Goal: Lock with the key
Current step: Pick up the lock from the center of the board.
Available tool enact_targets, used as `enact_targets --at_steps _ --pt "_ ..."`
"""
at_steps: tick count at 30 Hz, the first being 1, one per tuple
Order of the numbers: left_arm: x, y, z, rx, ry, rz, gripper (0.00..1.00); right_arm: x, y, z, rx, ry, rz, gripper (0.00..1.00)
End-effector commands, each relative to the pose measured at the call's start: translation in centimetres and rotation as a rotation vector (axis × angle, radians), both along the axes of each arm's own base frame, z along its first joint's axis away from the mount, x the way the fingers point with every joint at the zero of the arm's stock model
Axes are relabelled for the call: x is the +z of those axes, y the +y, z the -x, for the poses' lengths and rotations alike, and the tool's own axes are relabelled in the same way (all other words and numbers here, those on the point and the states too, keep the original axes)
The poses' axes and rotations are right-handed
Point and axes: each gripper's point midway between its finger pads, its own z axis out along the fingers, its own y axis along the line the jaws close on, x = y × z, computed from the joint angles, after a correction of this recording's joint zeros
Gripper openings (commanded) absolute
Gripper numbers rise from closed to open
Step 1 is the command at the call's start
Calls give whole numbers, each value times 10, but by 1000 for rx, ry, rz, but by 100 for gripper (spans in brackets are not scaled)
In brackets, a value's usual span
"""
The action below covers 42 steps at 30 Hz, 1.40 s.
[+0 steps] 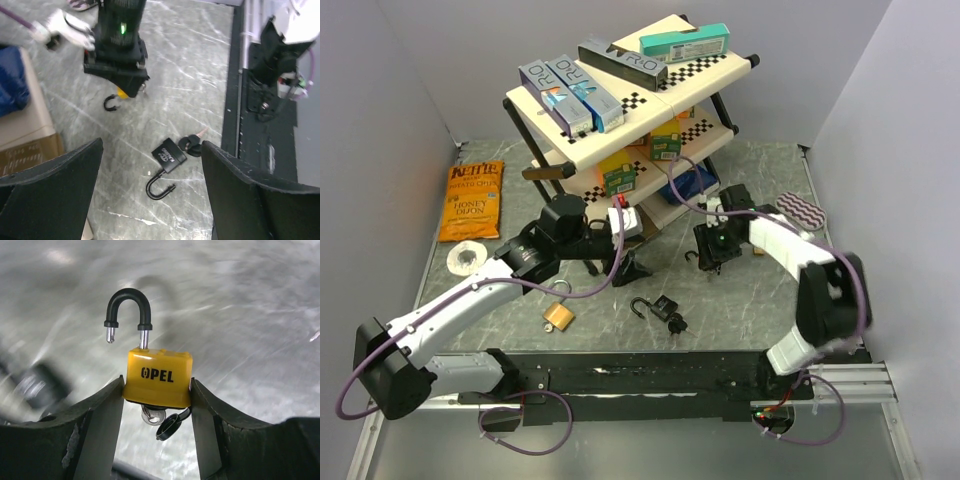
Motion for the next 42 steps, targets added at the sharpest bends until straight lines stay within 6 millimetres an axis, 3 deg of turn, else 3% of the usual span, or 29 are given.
enact_targets --at_steps 1,6,20,34,38,41,42 --pt "19 -4 26 -171 -93 65 84 94 38 18 312 -266 -256 0" --pt "16 -11 33 -257 -133 61 80 140 54 55 542 -378 -380 0" --pt "25 -39 30 -316 78 97 69 215 60 77 875 -950 -156 0" --pt "16 -48 29 -327 189 94 47 234 77 90 967 -1076 -119 0" --pt "13 -48 27 -317 192 84 36 238 81 94 981 -1089 -130 0" --pt "12 -48 25 -304 189 83 14 240 86 97 996 -1085 -151 0" --pt "13 -48 24 -297 186 87 1 240 86 98 998 -1075 -156 0"
